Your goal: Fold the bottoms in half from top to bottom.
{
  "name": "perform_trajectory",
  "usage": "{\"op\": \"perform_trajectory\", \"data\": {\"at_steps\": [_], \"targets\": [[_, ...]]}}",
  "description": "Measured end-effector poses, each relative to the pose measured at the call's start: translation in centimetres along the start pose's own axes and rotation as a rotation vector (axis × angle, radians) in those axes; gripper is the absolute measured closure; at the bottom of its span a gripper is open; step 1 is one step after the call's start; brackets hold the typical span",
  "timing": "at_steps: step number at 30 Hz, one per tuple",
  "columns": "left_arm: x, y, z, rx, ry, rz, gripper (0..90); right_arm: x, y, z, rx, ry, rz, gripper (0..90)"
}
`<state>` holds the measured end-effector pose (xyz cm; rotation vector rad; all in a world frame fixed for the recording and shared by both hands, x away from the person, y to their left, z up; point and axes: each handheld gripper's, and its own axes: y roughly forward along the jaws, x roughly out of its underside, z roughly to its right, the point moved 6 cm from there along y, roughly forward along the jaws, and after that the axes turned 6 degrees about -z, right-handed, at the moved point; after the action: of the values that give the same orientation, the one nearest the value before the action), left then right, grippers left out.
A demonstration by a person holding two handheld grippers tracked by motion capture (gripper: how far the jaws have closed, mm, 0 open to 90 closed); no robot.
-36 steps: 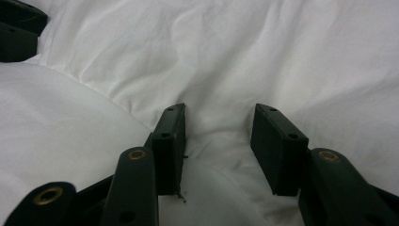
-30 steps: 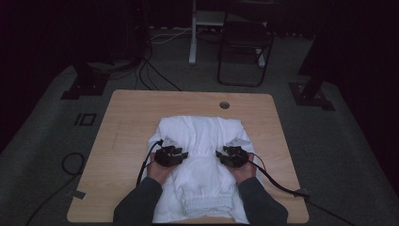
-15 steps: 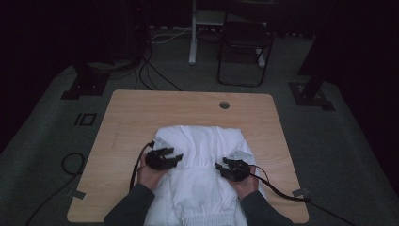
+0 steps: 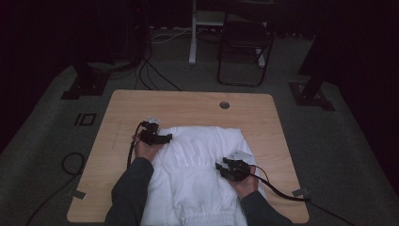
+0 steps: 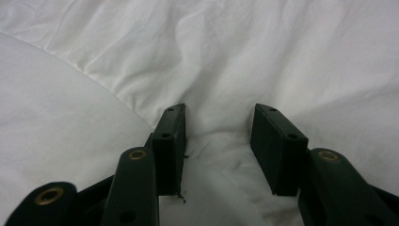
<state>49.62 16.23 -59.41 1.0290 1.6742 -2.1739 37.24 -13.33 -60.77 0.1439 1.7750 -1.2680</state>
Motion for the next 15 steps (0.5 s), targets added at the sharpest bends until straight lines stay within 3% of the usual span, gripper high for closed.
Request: {"op": "perform_trajectory", "data": {"at_steps": [2,3,4,5,8,11,13,14,15], "targets": [[0.0,0.0,0.0,-0.001,0.002,0.002,20.7,0.0,0.0,0.0,0.001,0.001,0.0,54.7],[0.0,-0.1,0.2,0.005,0.023,-0.002,23.9,0.0,0.0,0.0,0.002,0.003,0.0,54.7],[0.0,-0.1,0.2,0.005,0.023,-0.002,30.5,0.0,0.0,0.0,0.002,0.003,0.0,54.7],[0.1,-0.2,0.7,0.052,0.046,-0.006,42.4,0.0,0.0,0.0,0.0,0.003,-0.001,54.7],[0.1,-0.2,1.1,0.089,0.053,-0.012,64.8,-0.1,0.0,0.2,-0.021,0.016,-0.003,54.6],[0.1,-0.1,1.3,0.124,0.048,-0.016,71.9,-1.3,-1.0,1.4,-0.089,0.014,-0.023,54.3],[0.0,0.0,1.3,0.124,0.054,-0.02,72.4,-3.0,-2.1,2.9,-0.037,-0.008,0.033,52.4],[0.0,0.0,1.3,0.124,0.054,-0.02,72.5,-3.0,-2.1,2.9,-0.037,-0.008,0.033,52.4],[0.0,0.0,1.3,0.124,0.054,-0.02,72.5,-5.0,-3.0,5.1,0.01,0.002,0.076,46.4]]}}
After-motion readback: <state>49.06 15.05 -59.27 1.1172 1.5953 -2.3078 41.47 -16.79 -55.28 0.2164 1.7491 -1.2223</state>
